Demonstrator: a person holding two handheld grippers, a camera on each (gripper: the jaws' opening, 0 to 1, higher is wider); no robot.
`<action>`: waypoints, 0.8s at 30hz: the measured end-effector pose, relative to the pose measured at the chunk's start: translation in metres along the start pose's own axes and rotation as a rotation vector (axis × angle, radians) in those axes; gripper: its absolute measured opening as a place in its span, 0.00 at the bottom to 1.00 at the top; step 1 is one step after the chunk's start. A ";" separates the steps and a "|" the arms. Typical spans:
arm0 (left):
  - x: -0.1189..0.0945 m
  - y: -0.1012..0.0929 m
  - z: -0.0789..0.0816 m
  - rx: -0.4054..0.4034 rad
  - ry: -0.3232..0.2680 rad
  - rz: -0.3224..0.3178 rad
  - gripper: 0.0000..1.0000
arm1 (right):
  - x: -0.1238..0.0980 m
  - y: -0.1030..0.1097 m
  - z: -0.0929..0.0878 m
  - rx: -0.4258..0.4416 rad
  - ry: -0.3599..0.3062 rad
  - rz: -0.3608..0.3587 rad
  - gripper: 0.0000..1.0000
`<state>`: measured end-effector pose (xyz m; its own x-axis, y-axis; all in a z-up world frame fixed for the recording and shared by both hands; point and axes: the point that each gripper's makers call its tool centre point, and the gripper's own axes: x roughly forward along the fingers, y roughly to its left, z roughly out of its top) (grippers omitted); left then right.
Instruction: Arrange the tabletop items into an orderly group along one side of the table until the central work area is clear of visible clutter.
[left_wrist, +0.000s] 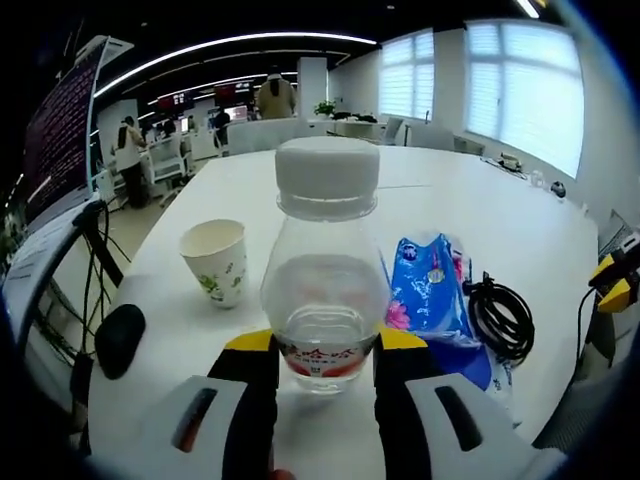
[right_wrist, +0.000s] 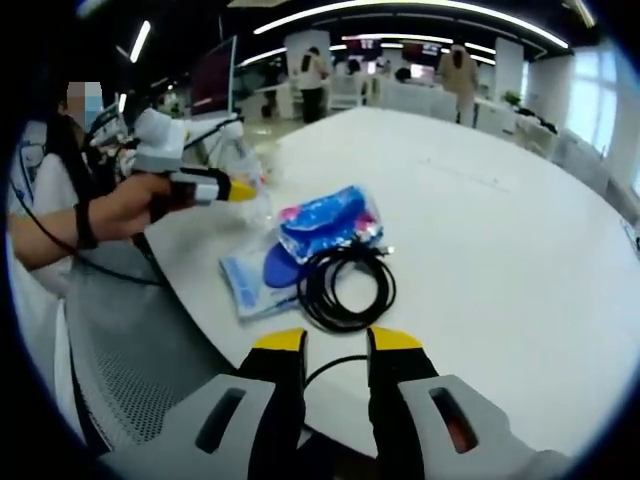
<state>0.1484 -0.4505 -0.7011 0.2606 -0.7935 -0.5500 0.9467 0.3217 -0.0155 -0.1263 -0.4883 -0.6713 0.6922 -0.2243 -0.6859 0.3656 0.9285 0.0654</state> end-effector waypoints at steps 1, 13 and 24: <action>0.002 0.000 0.001 -0.003 -0.001 -0.001 0.36 | 0.000 -0.001 0.001 0.005 -0.001 -0.002 0.21; 0.029 0.008 0.020 -0.018 0.008 0.017 0.36 | -0.012 -0.007 0.007 0.026 -0.003 0.007 0.22; 0.054 0.014 0.035 -0.044 0.005 0.052 0.36 | -0.016 -0.017 0.011 0.033 0.004 0.027 0.22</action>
<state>0.1819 -0.5066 -0.7019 0.3084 -0.7722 -0.5555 0.9226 0.3851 -0.0230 -0.1368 -0.5041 -0.6530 0.6997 -0.1985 -0.6863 0.3677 0.9237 0.1077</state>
